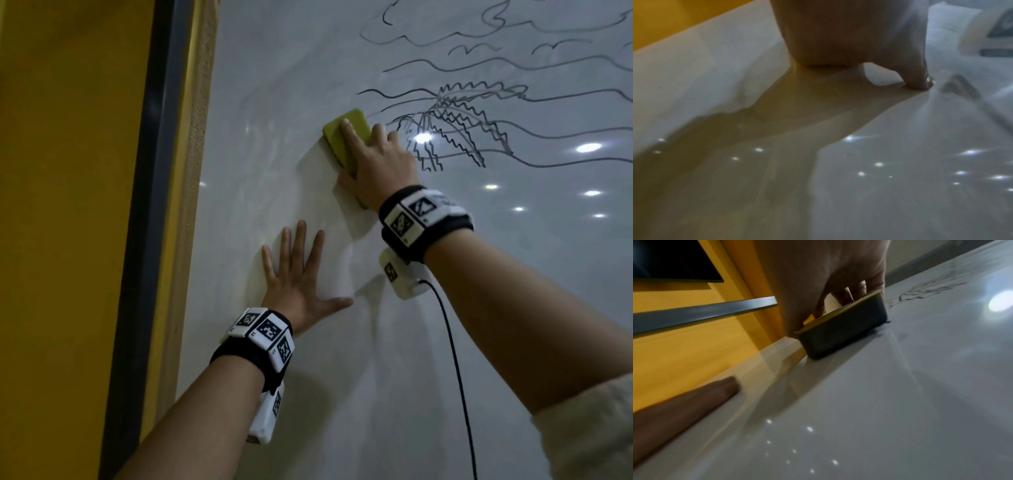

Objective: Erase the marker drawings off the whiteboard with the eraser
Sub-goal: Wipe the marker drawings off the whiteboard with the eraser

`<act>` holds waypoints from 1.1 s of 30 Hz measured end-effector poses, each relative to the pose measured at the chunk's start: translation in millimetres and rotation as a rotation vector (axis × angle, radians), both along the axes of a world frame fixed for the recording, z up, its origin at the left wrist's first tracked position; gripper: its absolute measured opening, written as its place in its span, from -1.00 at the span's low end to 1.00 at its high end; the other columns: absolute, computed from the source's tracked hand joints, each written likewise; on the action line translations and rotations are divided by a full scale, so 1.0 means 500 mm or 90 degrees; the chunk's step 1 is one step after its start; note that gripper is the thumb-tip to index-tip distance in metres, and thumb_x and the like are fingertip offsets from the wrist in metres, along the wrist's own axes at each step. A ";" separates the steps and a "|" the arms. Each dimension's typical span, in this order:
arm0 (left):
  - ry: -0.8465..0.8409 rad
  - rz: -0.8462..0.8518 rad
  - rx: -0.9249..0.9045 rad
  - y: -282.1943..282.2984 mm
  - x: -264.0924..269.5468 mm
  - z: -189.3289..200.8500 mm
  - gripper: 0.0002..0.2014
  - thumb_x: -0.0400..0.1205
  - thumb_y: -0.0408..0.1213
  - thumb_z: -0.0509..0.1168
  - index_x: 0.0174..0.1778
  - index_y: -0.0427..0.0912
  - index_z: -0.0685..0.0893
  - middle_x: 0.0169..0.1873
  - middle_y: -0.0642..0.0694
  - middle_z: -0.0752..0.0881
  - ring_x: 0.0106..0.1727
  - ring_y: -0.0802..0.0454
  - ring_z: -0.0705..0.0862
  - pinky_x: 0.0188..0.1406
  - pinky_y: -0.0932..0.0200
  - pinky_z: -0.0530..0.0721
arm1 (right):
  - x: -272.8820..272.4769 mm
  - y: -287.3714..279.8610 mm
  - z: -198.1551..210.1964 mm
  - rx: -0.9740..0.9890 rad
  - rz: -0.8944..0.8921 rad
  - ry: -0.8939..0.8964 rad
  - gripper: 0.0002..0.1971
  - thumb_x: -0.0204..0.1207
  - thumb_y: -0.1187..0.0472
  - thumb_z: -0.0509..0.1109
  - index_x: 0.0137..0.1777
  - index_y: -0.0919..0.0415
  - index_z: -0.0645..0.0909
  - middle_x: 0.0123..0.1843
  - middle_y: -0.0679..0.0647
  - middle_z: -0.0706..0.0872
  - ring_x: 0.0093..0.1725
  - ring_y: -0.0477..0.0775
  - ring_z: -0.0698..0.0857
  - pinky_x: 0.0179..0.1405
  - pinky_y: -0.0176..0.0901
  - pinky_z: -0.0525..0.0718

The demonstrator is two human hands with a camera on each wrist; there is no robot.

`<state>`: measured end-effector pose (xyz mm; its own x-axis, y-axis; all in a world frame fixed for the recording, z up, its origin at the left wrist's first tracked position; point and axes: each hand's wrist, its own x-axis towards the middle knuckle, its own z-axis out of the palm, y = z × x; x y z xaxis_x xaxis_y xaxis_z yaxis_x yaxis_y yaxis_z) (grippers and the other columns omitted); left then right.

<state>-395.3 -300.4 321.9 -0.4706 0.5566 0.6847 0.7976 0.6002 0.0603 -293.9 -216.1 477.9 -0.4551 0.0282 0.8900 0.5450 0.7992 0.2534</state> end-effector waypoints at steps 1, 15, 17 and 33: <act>0.001 0.007 -0.005 0.000 0.000 0.001 0.13 0.35 0.54 0.04 0.27 0.12 -0.77 0.26 0.03 -0.84 0.32 -0.04 -0.80 0.38 -0.30 -0.58 | 0.001 -0.003 0.024 -0.009 0.000 0.009 -0.26 0.59 -0.12 0.22 0.67 -0.03 -0.05 0.44 0.27 0.33 0.33 0.30 0.42 0.03 0.09 0.54; 0.101 -0.024 0.075 -0.003 0.012 0.016 0.05 0.30 0.53 -0.09 0.63 0.08 -0.28 0.61 -0.07 -0.38 0.57 0.00 -0.47 0.43 -0.15 -0.57 | 0.037 0.041 -0.097 -0.048 0.008 0.000 -0.24 0.59 -0.13 0.22 0.67 -0.04 -0.09 0.38 0.27 0.36 0.26 0.27 0.43 -0.15 0.08 0.58; 0.110 -0.026 0.075 -0.002 0.022 0.049 0.06 0.39 0.50 0.05 0.63 0.06 -0.31 0.60 -0.09 -0.43 0.57 -0.03 -0.50 0.43 -0.17 -0.57 | 0.042 0.041 -0.095 -0.043 0.000 0.000 -0.25 0.59 -0.13 0.21 0.67 -0.04 -0.08 0.37 0.27 0.37 0.26 0.28 0.43 -0.15 0.09 0.58; 0.089 -0.029 0.039 0.014 -0.006 0.104 0.14 0.38 0.47 0.16 0.48 0.08 -0.57 0.52 -0.09 -0.58 0.53 -0.07 -0.59 0.43 -0.21 -0.55 | 0.057 0.064 -0.093 -0.061 0.002 0.021 -0.26 0.60 -0.13 0.19 0.67 -0.05 -0.12 0.40 0.27 0.34 0.28 0.26 0.42 -0.04 0.05 0.56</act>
<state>-398.4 -293.5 373.7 -0.3427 0.5302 0.7755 0.8275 0.5612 -0.0181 -265.2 -184.1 431.3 -0.4256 0.1121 0.8979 0.5497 0.8203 0.1581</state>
